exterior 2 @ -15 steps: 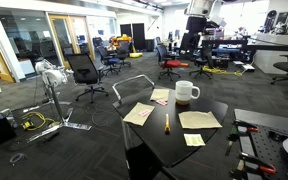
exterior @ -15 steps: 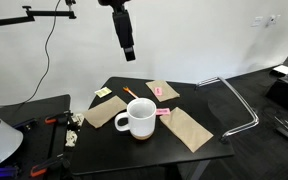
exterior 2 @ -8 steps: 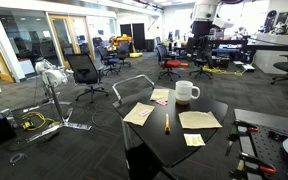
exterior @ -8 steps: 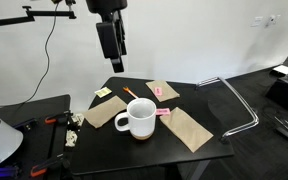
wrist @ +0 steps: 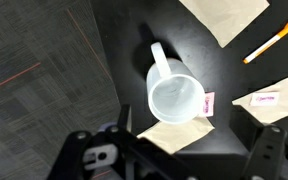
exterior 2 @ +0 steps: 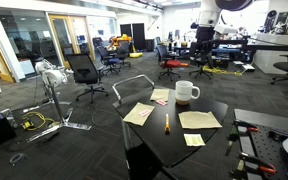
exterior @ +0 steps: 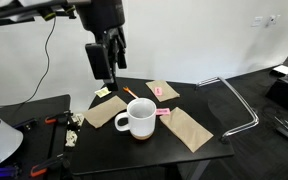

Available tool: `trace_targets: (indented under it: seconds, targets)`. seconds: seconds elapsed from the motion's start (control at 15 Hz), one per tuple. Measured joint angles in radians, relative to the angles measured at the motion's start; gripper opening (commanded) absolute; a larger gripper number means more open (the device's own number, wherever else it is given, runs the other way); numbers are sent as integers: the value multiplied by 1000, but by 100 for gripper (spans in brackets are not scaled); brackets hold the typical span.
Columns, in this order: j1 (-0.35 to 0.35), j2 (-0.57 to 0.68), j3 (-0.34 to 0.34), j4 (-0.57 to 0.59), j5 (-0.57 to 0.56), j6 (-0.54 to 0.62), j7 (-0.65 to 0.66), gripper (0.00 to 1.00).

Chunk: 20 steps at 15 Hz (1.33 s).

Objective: Move the mug

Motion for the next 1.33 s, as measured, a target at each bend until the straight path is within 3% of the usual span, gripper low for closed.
trace_targets:
  seconds: [0.6, 1.33]
  targets:
    - [-7, 110, -52, -7, 4, 139, -32, 100]
    - [-7, 211, -77, -3, 27, 187, -73, 100]
